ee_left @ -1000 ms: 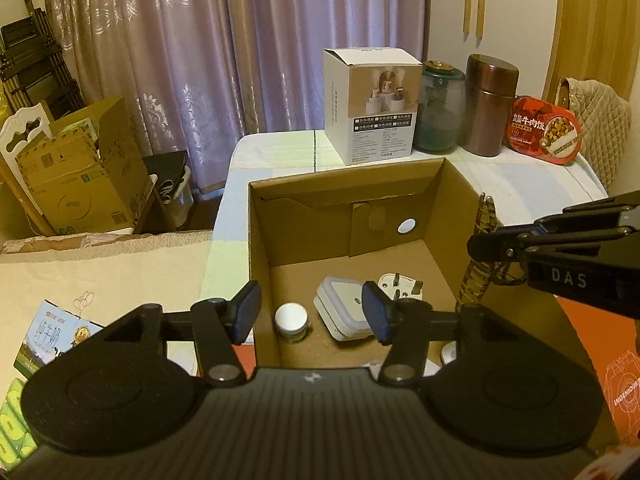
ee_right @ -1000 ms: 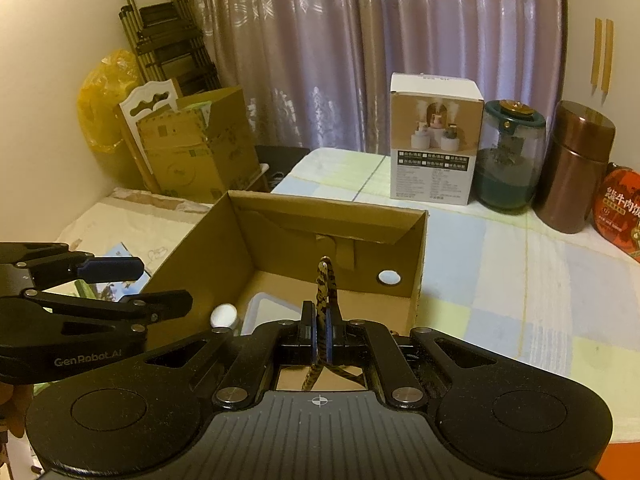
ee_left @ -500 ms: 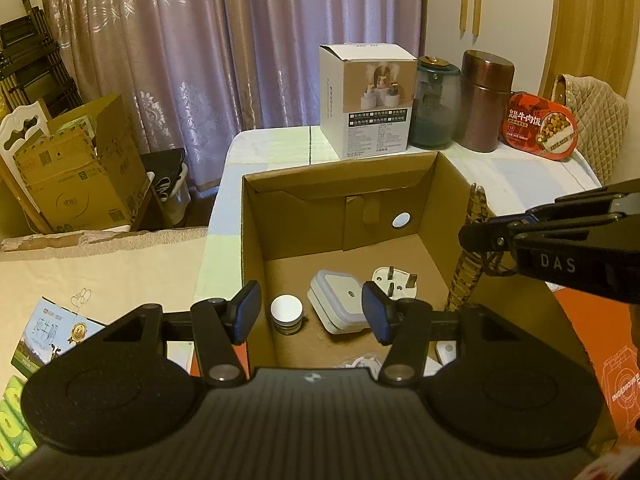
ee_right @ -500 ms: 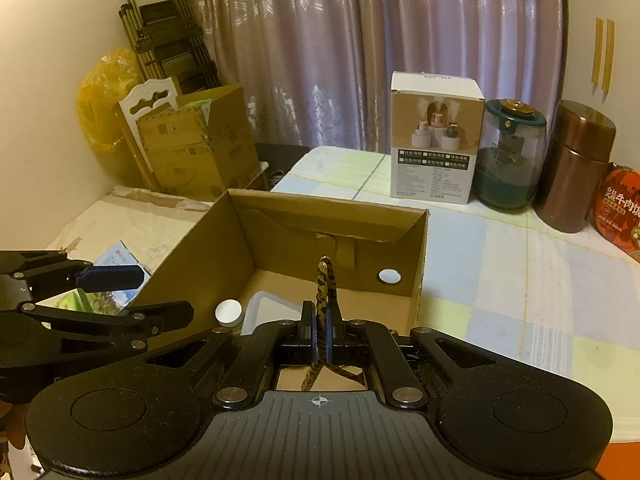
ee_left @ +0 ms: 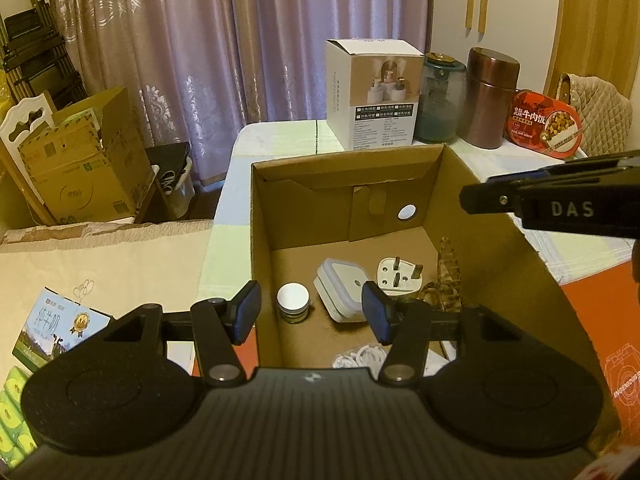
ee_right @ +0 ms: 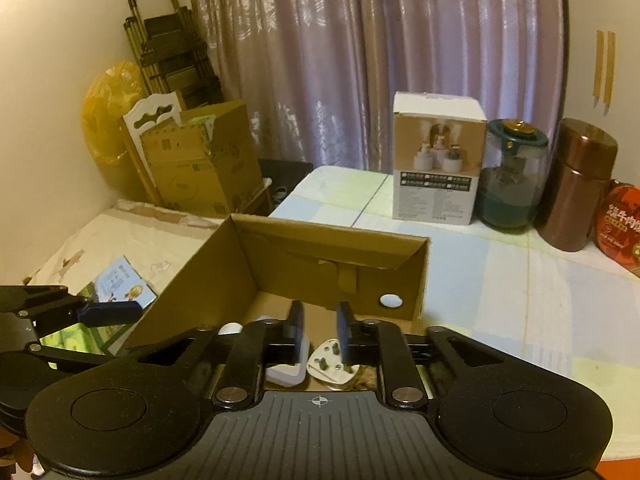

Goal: Organize rigid objects

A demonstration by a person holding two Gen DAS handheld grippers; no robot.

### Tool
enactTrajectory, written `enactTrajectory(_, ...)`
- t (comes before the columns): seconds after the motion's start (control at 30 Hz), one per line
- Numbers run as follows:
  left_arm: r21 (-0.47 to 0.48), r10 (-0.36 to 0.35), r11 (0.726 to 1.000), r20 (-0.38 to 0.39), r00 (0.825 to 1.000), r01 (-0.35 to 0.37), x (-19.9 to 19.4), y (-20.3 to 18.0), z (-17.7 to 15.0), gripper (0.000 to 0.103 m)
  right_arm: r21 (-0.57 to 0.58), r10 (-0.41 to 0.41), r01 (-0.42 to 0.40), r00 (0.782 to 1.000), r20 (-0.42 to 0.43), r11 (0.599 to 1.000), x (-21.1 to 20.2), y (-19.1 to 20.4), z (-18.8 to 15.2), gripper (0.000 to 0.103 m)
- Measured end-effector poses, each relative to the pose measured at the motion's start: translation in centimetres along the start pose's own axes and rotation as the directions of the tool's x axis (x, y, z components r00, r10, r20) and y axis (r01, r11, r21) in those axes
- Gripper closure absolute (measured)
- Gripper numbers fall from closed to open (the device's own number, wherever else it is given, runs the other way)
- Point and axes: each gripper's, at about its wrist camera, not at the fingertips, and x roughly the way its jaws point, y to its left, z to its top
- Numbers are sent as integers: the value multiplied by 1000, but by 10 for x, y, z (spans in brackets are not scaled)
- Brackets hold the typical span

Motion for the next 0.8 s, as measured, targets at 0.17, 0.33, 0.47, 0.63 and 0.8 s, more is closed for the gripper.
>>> enactTrajectory(0.17,-7,-3,1000,7,1000,3,-11,-1,-3,52,22,-9,8,1000,16,1000,-16,-6,-5,67)
enactTrajectory(0.33,-28,-2,1000,15,1000,2,-32,-3,-9,51,76,-11,9,999,33,997,-45,-12,-17,45)
enactTrajectory(0.47,-48,-7,999,14,1000,8,-53,-8,-16,45,124,-18,14,999,33,992,-71,-13,-34,33)
enactTrajectory(0.63,-62,-13,998,20,1000,14,-83,-18,-30,30,144,-15,13,1000,11,989,-102,-7,-57,24)
enactTrajectory(0.8,-90,-14,996,30,999,17,-113,-27,-47,17,175,-22,23,1000,-10,984,-133,1,-80,22)
